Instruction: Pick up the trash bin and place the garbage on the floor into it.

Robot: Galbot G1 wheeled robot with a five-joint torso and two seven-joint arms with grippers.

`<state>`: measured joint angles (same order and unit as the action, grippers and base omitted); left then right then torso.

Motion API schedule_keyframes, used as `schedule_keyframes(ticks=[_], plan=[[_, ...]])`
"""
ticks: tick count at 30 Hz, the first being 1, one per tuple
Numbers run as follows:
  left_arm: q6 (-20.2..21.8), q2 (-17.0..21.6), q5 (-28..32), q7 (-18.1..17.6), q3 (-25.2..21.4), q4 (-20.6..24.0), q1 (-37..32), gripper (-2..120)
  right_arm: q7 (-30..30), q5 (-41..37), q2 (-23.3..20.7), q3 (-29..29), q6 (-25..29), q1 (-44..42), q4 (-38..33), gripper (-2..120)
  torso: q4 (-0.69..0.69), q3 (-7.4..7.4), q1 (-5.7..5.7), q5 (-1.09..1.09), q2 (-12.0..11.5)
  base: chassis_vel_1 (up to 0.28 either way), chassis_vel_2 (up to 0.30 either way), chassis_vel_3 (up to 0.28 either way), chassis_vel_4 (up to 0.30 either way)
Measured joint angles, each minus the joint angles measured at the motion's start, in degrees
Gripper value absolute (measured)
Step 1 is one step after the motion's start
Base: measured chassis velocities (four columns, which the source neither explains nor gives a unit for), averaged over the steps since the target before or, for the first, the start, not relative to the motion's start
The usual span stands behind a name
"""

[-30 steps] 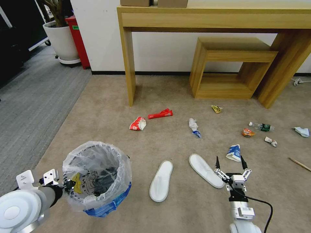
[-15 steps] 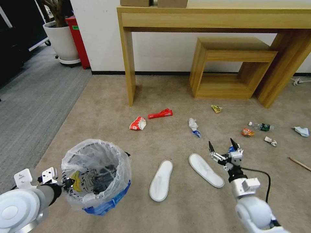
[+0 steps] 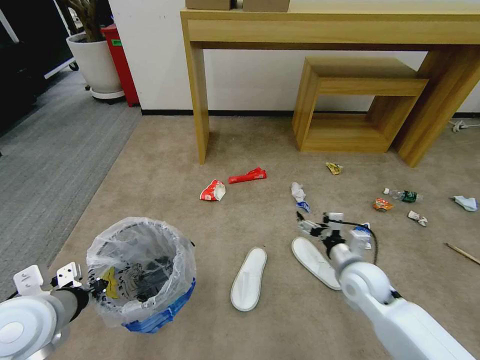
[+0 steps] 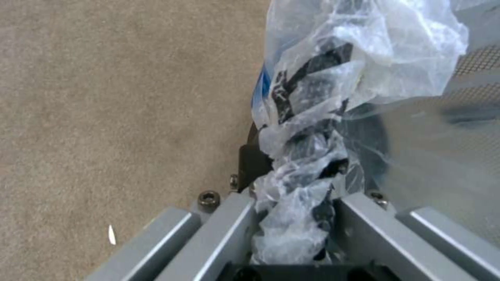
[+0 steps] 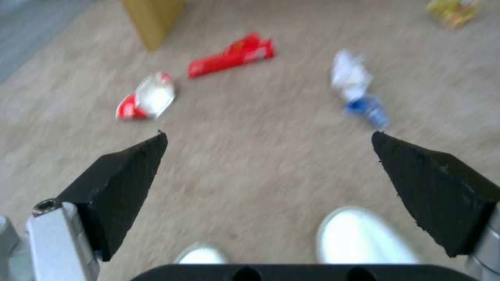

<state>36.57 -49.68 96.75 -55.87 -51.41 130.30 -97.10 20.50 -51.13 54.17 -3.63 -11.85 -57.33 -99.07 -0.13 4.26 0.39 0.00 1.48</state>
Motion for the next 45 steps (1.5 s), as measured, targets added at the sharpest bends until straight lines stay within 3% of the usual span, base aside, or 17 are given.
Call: schedule_keyframes(ticks=[6,9,14,17,22,31,45], plan=[[-0.11,-0.12,-0.11,0.02,-0.17,-0.71,0.07,0,2.91,-5.23,2.84,7.62,-5.66,4.21,3.55,100,0.01,0.0,0.0,-0.01,0.0,0.0,0.0,0.0,0.0],[-0.19,-0.12,-0.37,0.02,0.28,-1.38,0.53,0,9.91,-9.36,5.63,12.22,-11.28,5.02,3.85,100,-0.01,0.0,0.0,-0.02,0.0,0.0,0.0,0.0,0.0],[-0.19,-0.19,-0.81,0.02,0.63,-1.78,0.57,0,16.09,-12.08,11.27,15.75,-14.13,6.3,5.39,100,0.0,0.0,0.0,-0.01,0.0,0.0,0.0,0.0,0.0],[-0.2,-0.26,-0.93,0.03,0.7,-1.74,0.32,0,23.68,-17.44,16.68,17.55,-17.31,7.04,6.17,100,0.02,-0.01,0.0,-0.01,0.01,0.0,0.0,0.0,0.0],[-0.2,-0.01,-0.9,-0.02,0.69,-1.51,0.01,0,29.88,-19.47,20.61,18.31,-18.47,6.75,9.26,100,0.0,-0.01,-0.01,-0.02,0.01,0.0,0.0,0.0,0.0],[-0.2,0.08,-0.87,-0.07,0.83,-1.61,0.05,0,30.42,-18.44,23.02,17.28,-17.68,6.46,12.58,100,0.0,-0.01,-0.01,-0.01,0.01,0.0,0.0,0.0,0.0],[-0.2,-0.15,-1.22,-0.09,1.48,-2.15,0.24,0,26.38,-11.92,26.64,16.54,-15.19,7.04,20.74,100,0.0,-0.01,-0.01,-0.01,0.01,0.0,0.0,0.0,0.0]])
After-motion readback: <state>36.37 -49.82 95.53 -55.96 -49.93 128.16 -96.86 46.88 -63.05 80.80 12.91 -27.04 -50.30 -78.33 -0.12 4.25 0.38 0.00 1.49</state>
